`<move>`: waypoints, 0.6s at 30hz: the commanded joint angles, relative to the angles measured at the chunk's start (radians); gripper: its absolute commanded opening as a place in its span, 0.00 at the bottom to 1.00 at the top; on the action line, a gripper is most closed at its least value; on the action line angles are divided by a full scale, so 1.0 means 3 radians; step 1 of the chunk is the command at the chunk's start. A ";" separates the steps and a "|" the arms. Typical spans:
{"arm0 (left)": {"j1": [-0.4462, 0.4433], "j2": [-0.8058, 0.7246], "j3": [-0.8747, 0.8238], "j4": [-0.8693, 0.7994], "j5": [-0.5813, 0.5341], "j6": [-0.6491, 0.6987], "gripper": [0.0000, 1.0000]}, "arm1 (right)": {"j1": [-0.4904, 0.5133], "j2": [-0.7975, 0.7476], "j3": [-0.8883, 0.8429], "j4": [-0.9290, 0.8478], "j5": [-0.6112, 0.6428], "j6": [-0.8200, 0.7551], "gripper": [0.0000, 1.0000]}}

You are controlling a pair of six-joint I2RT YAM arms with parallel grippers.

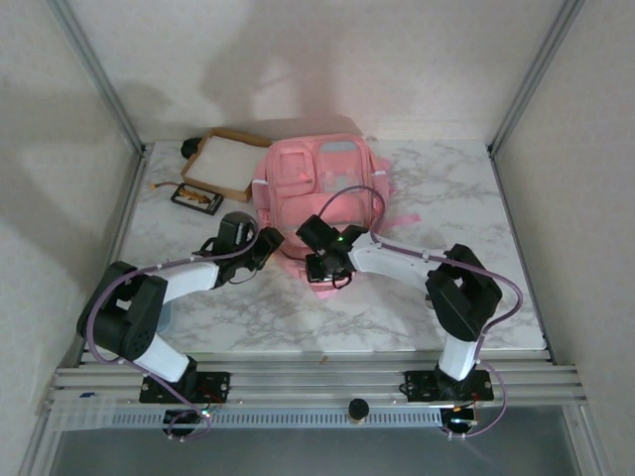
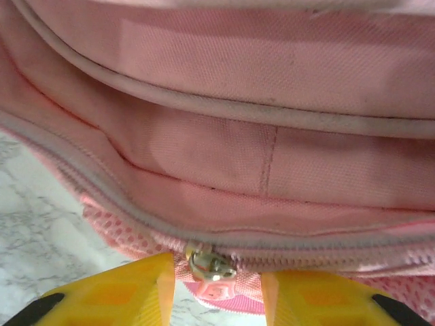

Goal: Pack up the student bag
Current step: Zip the student bag at the center of the table.

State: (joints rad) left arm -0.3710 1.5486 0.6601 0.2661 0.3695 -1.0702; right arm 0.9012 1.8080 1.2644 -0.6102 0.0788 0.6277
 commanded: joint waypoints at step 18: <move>-0.0497 0.0179 -0.0243 0.0557 -0.0441 -0.0950 0.50 | -0.0007 0.0019 0.0184 -0.0126 0.0182 -0.0047 0.00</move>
State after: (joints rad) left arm -0.5098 1.5764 0.5869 0.3901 0.2958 -1.2869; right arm 0.9012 1.8366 1.2915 -0.6258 0.1059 0.6201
